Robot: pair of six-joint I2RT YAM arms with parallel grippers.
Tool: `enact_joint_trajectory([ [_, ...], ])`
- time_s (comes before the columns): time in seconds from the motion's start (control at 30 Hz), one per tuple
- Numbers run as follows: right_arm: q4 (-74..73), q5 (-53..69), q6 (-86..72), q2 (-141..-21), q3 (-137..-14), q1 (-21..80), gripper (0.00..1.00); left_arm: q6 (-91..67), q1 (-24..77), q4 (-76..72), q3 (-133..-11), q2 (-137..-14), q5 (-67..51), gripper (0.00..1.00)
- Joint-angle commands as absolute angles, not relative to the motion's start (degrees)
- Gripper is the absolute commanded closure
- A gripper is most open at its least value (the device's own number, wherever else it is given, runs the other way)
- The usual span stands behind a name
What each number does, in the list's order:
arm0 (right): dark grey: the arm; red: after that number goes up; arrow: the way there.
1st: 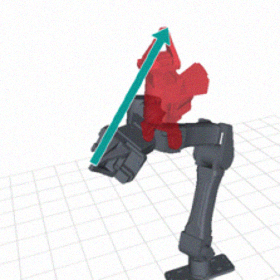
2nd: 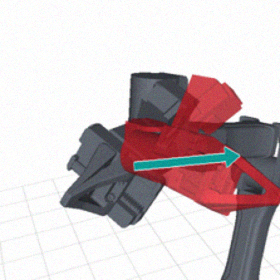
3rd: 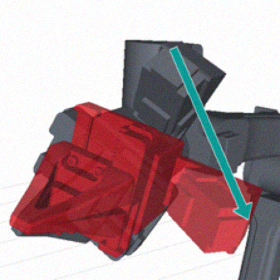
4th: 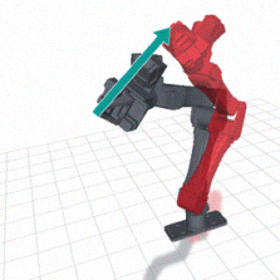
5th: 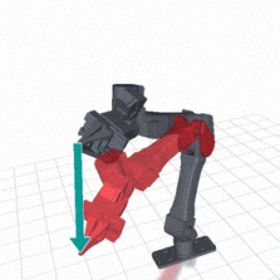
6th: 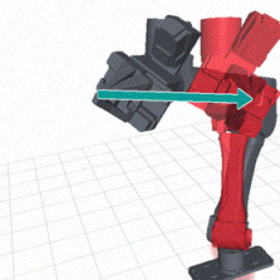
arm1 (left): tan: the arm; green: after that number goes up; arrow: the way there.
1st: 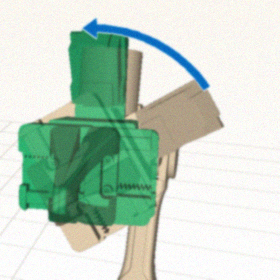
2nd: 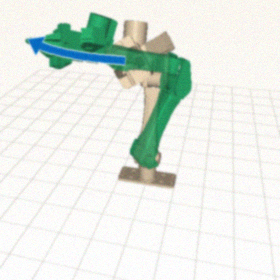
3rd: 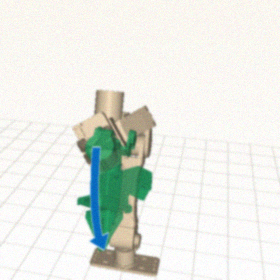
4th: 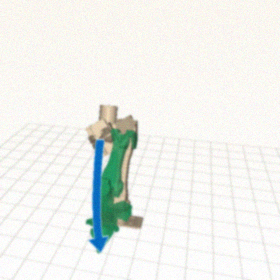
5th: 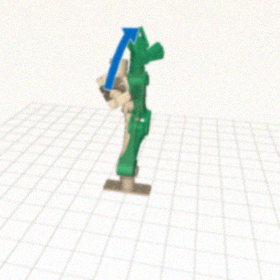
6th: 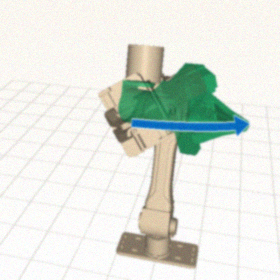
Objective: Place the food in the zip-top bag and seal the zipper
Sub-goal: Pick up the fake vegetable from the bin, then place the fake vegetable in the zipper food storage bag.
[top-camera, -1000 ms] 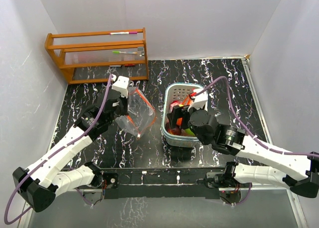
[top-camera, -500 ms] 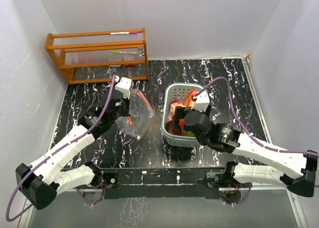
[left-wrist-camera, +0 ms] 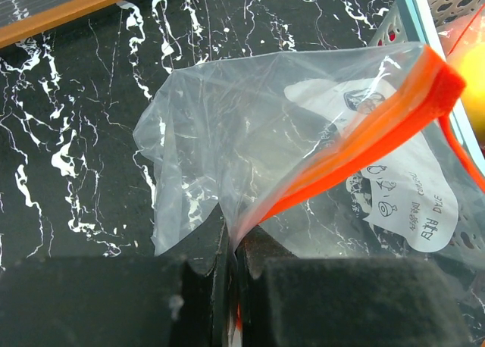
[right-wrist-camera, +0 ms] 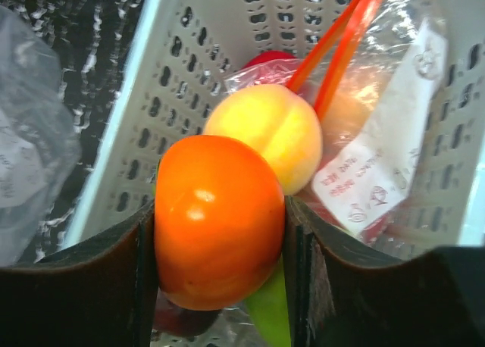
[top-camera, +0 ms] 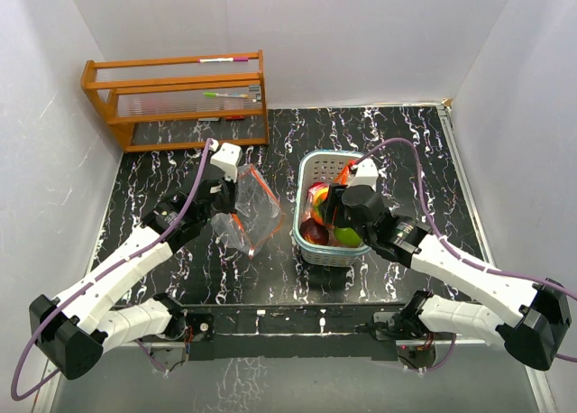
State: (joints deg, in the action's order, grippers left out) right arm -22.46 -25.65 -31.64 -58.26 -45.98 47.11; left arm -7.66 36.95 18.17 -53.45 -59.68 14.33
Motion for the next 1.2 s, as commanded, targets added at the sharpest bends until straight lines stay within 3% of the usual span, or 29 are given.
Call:
enact_joint_trajectory([
  [0.0, -16.52, -21.71, -29.61, -57.31, -46.38, 46.71, 0.66, -7.73, 36.75, 17.4, -53.27, -59.03, 13.7, 1.0],
  [0.07, -16.79, -21.79, -29.71, -56.12, -46.99, 46.75, 0.82, -7.75, 36.74, 17.4, -53.27, -58.98, 13.71, 1.0],
  [0.17, -16.73, -19.47, -28.11, -53.75, -49.4, 46.76, 0.91, -7.81, 36.74, 17.45, -53.4, -59.16, 13.3, 1.0],
  [0.33, -16.42, -5.05, -23.93, -57.35, -57.93, 47.4, 0.92, -8.41, 36.74, 17.5, -54.32, -60.04, 11.73, 1.0],
  [0.53, -5.06, 3.31, -21.76, -60.82, -60.73, 53.83, 0.92, -8.53, 36.75, 17.77, -56.01, -61.88, 10.79, 1.0],
  [0.8, -3.96, 2.04, -21.39, -69.41, -63.86, 58.22, 0.9, -8.78, 36.74, 17.5, -56.25, -62.29, 10.14, 1.0],
  [0.9, -4.92, -4.76, -22.35, -71.4, -63.98, 58.83, 0.83, -8.84, 36.74, 17.34, -56.25, -62.16, 9.65, 1.0],
  [1.1, -6.81, -13.04, -23.88, -74.97, -65.95, 59.2, 0.43, -8.9, 36.66, 17.03, -55.66, -62.12, 9.38, 1.0],
  [1.17, -8.01, -16.15, -23.91, -75.67, -66.86, 59.74, 0.35, -8.88, 36.66, 17.05, -55.55, -61.93, 9.49, 1.0],
])
